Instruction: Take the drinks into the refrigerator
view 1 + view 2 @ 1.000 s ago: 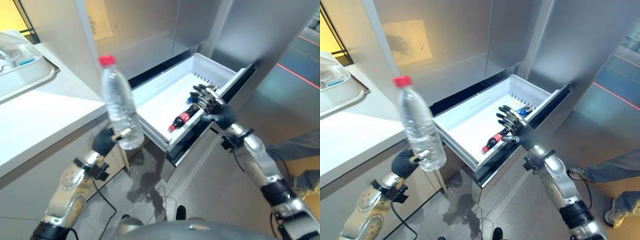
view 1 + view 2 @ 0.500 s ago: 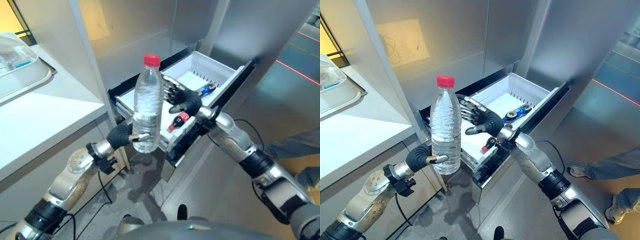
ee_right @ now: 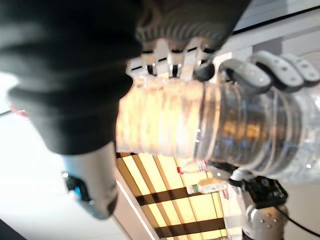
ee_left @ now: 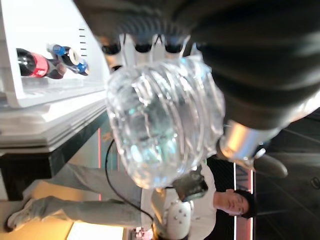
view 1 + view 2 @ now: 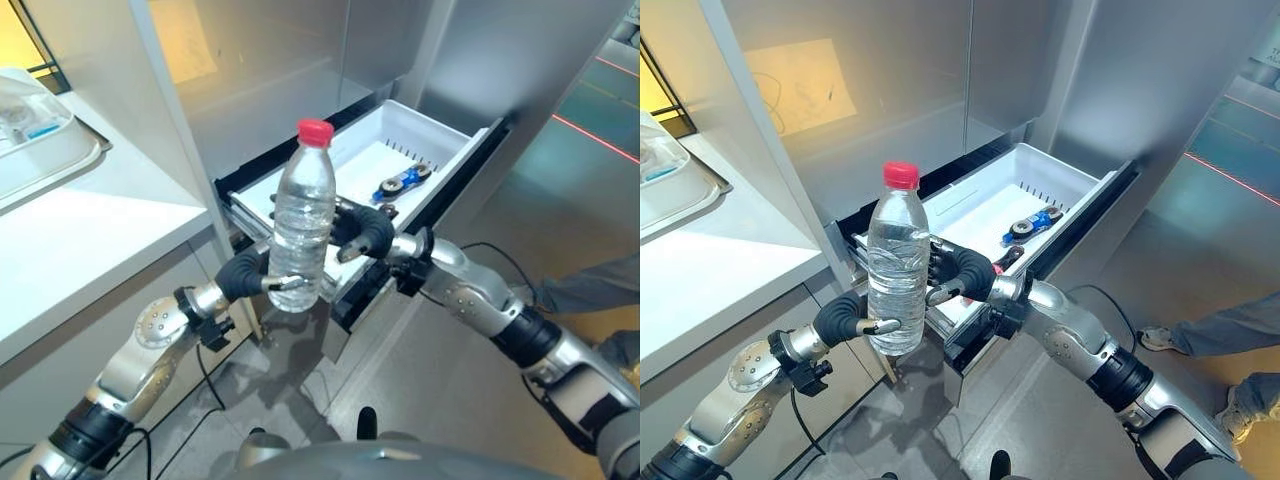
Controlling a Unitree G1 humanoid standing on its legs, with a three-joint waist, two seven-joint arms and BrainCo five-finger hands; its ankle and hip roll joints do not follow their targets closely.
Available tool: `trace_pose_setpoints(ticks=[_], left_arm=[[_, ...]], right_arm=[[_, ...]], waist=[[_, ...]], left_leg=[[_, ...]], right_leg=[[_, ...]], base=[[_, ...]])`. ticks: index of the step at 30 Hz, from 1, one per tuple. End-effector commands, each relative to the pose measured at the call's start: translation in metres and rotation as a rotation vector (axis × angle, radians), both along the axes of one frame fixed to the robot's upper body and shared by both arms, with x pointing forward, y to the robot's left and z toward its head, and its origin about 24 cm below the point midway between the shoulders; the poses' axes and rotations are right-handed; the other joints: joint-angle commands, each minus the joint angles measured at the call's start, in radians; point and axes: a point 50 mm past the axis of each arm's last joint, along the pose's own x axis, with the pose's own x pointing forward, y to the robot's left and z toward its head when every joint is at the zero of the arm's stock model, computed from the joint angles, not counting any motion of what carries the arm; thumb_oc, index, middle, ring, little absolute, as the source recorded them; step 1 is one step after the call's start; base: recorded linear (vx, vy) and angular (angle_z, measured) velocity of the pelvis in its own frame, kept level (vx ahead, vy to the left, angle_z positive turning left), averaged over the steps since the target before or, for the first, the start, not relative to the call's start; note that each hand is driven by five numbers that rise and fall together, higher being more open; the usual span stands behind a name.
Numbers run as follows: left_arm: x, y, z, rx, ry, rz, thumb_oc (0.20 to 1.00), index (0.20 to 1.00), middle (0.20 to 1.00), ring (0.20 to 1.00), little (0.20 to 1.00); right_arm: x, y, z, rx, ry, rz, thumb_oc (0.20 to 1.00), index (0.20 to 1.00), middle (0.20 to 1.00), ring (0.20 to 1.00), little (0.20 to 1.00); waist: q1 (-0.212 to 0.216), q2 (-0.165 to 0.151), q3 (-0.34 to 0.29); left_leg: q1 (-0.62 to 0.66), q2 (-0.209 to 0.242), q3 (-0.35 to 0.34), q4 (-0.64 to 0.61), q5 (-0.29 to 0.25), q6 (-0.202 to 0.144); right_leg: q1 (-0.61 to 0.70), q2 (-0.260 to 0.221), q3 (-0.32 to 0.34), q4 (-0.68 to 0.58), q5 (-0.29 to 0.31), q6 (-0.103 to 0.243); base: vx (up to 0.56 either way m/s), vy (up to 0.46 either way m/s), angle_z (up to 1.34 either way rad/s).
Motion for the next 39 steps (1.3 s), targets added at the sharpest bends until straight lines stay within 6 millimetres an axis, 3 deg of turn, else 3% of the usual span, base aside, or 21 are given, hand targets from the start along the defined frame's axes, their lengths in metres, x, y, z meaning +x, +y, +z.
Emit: trace_pose_setpoints(ticks=[1, 15, 30, 31, 33, 39], left_arm=[[0.007, -0.015, 0.046, -0.051, -0.260, -0.076, 0.200, 0.200, 0.200, 0.200, 0.200], [0.012, -0.014, 0.035, 0.031, -0.242, -0.051, 0.200, 0.200, 0.200, 0.200, 0.200], [0.017, -0.021, 0.024, 0.001, -0.222, -0.008, 0.200, 0.200, 0.200, 0.200, 0.200], [0.017, -0.021, 0.024, 0.000, -0.220, -0.006, 0.200, 0.200, 0.200, 0.200, 0.200], [0.017, -0.020, 0.024, -0.003, -0.219, 0.000, 0.200, 0.200, 0.200, 0.200, 0.200], [0.015, -0.018, 0.022, -0.004, -0.213, 0.018, 0.200, 0.200, 0.200, 0.200, 0.200]], right_arm=[[-0.031, 0.026, 0.033, 0.048, -0.104, 0.292, 1.000, 1.000, 1.000, 1.000, 1.000], [-0.032, 0.042, 0.041, 0.075, -0.124, 0.331, 1.000, 1.000, 1.000, 1.000, 1.000], [-0.034, 0.065, 0.029, 0.218, -0.012, 0.292, 1.000, 1.000, 1.000, 1.000, 1.000], [-0.035, 0.067, 0.029, 0.222, -0.012, 0.297, 0.878, 0.878, 0.878, 0.878, 0.878], [-0.036, 0.068, 0.028, 0.224, -0.007, 0.302, 0.200, 0.200, 0.200, 0.200, 0.200], [-0.034, 0.067, 0.024, 0.252, 0.024, 0.267, 0.200, 0.200, 0.200, 0.200, 0.200]], waist=[[0.011, 0.003, -0.019], [0.017, 0.005, -0.021], [0.030, 0.001, -0.017], [0.031, -0.001, -0.018], [0.033, -0.003, -0.019], [0.034, -0.007, -0.020]], left_leg=[[-0.020, -0.083, -0.051, 0.002, -0.051, 0.115], [-0.022, -0.083, -0.054, 0.002, -0.051, 0.114], [-0.025, -0.087, -0.052, 0.002, -0.055, 0.119], [-0.024, -0.087, -0.052, 0.002, -0.055, 0.120], [-0.024, -0.086, -0.051, 0.002, -0.057, 0.119], [-0.022, -0.085, -0.050, 0.002, -0.057, 0.119]], right_leg=[[0.012, 0.002, -0.062, 0.148, -0.117, 0.016], [0.019, 0.001, -0.067, 0.140, -0.117, 0.016], [0.017, 0.003, -0.056, 0.132, -0.113, 0.016], [0.018, 0.003, -0.055, 0.131, -0.113, 0.016], [0.019, 0.004, -0.055, 0.130, -0.113, 0.016], [0.023, 0.004, -0.052, 0.126, -0.113, 0.016]], base=[[0.00, 0.000, 0.00], [0.00, 0.000, 0.00], [0.00, 0.000, 0.00], [0.00, 0.000, 0.00], [0.00, 0.000, 0.00], [0.00, 0.001, -0.01]])
